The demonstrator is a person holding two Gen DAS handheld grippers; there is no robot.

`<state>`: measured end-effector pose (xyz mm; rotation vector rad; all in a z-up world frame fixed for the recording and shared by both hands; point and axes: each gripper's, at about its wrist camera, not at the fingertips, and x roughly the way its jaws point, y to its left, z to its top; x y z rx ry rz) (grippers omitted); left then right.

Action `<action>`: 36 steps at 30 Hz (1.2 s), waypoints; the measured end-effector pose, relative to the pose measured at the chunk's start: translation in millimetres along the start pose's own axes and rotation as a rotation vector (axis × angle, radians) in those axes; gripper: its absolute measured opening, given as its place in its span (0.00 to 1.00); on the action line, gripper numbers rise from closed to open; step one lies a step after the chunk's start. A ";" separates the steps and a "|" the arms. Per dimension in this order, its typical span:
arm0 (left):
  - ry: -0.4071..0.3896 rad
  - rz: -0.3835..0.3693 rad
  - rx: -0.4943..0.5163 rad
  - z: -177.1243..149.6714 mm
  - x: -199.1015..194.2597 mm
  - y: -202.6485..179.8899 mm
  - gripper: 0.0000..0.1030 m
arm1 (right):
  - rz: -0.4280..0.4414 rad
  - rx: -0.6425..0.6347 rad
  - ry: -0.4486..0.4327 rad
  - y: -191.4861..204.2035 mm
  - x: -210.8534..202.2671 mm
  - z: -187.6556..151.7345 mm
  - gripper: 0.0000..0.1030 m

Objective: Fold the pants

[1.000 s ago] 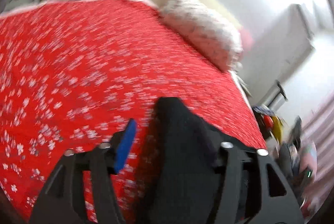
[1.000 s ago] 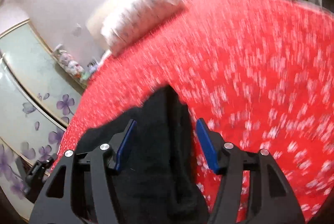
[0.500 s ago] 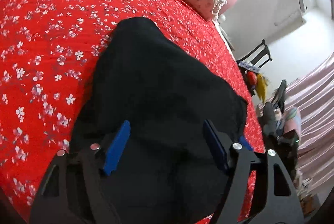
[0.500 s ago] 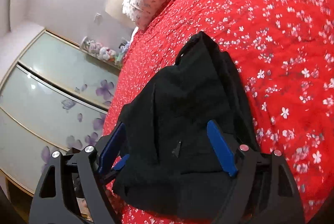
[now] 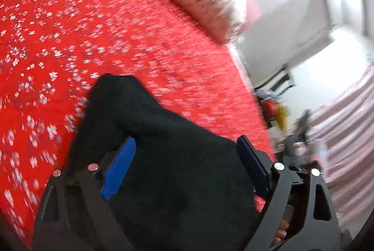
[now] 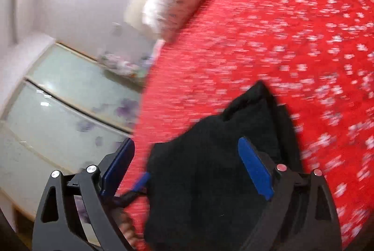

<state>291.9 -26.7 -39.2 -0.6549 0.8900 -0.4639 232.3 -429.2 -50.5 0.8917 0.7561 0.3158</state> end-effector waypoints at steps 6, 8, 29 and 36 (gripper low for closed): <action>0.000 0.011 -0.137 5.7 16.1 13.3 0.85 | 0.014 0.005 -0.012 -12.8 4.5 -5.5 0.89; 0.002 0.032 -0.109 3.1 7.3 2.9 0.85 | -0.019 -0.023 -0.004 -5.6 -1.8 -9.3 0.89; 0.049 0.163 0.248 -126.8 -62.8 -19.0 0.91 | -0.012 -0.026 0.130 4.9 -69.4 -99.8 0.94; -0.124 0.345 0.404 -168.2 -124.2 -51.8 0.98 | -0.181 -0.276 0.041 51.4 -101.6 -134.4 0.95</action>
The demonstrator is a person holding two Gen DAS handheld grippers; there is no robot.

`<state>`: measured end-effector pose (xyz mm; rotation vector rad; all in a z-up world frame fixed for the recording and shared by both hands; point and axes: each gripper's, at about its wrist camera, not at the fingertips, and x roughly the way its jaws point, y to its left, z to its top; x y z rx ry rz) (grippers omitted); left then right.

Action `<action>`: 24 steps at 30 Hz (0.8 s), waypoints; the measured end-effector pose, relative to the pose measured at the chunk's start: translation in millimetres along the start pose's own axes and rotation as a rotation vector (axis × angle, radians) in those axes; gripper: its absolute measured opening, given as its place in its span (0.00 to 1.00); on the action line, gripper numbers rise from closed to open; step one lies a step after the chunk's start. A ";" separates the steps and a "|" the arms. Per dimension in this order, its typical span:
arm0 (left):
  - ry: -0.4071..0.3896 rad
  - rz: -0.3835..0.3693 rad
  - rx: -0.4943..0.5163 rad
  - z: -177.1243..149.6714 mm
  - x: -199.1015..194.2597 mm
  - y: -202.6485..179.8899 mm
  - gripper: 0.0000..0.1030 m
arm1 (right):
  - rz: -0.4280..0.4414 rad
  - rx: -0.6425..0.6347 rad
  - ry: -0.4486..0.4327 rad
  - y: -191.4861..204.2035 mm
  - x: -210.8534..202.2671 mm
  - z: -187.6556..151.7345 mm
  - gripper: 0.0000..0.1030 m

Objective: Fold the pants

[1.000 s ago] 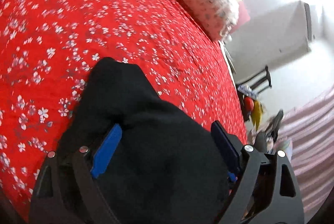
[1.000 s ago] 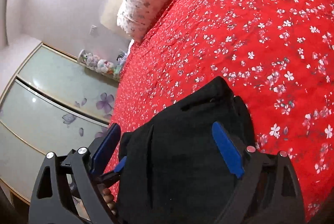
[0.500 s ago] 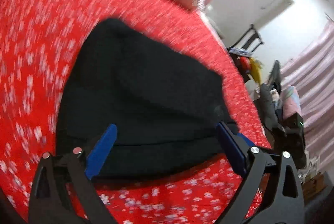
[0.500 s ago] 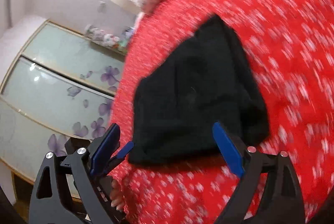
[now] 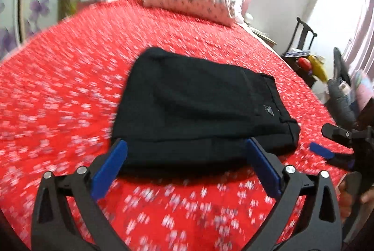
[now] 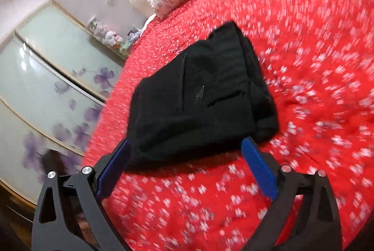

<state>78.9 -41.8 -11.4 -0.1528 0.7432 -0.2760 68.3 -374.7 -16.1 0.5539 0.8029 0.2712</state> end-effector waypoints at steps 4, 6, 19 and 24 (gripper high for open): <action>-0.019 0.017 0.030 -21.8 -31.1 -6.4 0.98 | -0.091 -0.123 -0.066 26.1 -16.3 -28.3 0.96; -0.044 0.027 0.038 -34.3 -46.1 -7.4 0.98 | -0.160 -0.173 -0.105 34.3 -23.3 -43.8 0.97; -0.126 0.273 0.164 -84.0 -76.4 -26.8 0.98 | -0.395 -0.372 -0.315 70.2 -38.3 -106.7 0.99; -0.144 0.271 0.200 -89.1 -71.7 -30.4 0.98 | -0.436 -0.433 -0.362 78.6 -36.7 -123.8 0.99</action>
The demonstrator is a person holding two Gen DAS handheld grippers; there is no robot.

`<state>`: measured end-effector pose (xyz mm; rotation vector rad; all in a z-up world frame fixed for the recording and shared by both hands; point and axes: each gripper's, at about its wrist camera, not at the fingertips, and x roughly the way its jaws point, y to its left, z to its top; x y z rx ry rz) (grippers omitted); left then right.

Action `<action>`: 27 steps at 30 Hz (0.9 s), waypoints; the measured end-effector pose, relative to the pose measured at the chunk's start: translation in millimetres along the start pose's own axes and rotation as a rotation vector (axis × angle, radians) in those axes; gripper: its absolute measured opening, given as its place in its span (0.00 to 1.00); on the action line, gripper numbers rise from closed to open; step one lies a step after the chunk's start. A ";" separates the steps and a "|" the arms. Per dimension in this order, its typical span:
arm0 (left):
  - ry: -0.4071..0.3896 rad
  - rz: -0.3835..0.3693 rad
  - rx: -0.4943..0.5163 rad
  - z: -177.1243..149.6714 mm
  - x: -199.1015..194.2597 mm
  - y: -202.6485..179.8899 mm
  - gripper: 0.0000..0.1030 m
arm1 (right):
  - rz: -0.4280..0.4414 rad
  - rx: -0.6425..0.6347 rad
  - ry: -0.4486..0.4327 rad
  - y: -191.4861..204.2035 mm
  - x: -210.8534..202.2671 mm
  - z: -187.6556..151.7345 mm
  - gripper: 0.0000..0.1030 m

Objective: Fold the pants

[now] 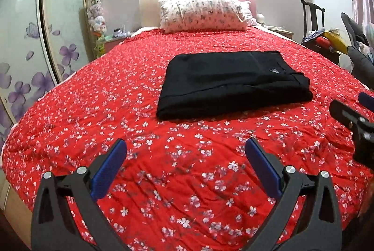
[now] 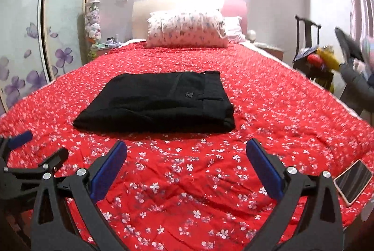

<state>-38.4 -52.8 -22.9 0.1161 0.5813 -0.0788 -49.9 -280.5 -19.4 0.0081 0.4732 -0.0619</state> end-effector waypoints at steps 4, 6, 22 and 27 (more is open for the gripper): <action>0.010 -0.050 -0.043 -0.9 4.6 4.5 0.98 | -0.013 0.010 -0.007 3.2 -0.3 -3.2 0.99; 0.013 -0.070 -0.067 -1.2 6.7 6.7 0.98 | -0.024 0.008 -0.020 4.8 -0.9 -3.8 0.99; 0.000 -0.075 -0.062 -3.8 8.6 6.2 0.98 | -0.050 0.024 0.008 1.9 9.5 -9.7 0.99; -0.020 -0.076 -0.062 -2.9 5.3 6.1 0.98 | -0.054 0.011 0.014 4.9 10.2 -11.0 0.99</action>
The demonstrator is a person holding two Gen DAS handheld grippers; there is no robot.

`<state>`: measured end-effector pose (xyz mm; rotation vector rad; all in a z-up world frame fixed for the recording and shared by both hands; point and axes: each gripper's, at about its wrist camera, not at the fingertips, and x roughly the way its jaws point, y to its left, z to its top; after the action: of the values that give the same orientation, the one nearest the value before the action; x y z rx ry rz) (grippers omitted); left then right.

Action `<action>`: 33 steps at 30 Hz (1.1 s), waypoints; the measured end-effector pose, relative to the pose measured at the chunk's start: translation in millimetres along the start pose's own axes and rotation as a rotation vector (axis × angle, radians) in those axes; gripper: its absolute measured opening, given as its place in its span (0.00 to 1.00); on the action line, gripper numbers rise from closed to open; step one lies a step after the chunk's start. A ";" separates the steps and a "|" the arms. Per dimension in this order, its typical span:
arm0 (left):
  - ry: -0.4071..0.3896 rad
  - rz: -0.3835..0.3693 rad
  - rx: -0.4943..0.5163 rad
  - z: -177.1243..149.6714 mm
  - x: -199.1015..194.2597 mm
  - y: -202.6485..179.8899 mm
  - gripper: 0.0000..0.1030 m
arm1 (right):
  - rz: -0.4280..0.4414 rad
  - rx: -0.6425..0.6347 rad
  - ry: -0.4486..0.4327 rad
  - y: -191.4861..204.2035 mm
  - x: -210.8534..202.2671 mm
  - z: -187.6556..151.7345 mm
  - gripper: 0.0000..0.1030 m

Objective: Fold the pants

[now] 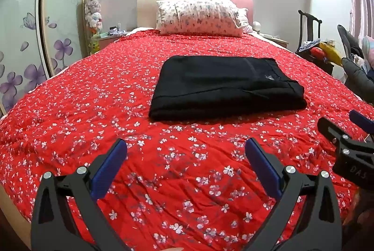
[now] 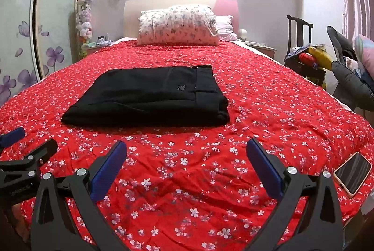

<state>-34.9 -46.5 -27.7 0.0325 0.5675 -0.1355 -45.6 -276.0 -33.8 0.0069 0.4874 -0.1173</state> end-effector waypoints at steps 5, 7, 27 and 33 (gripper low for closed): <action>0.005 -0.012 -0.019 1.1 -0.4 2.9 0.98 | 0.002 -0.004 0.007 0.9 1.6 -0.9 0.99; 0.005 0.012 -0.020 0.8 -1.0 2.6 0.98 | 0.001 -0.004 0.008 0.6 2.2 -0.4 0.99; 0.004 0.007 0.003 -0.8 -1.2 -1.1 0.98 | 0.002 -0.004 0.008 -0.3 2.0 -0.5 0.99; 0.004 0.005 0.003 -0.8 -1.3 -1.2 0.98 | 0.004 -0.003 0.011 -0.3 1.4 -1.5 0.99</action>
<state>-36.5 -47.5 -27.7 0.0369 0.5716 -0.1314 -45.0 -276.4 -35.8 0.0053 0.4986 -0.1127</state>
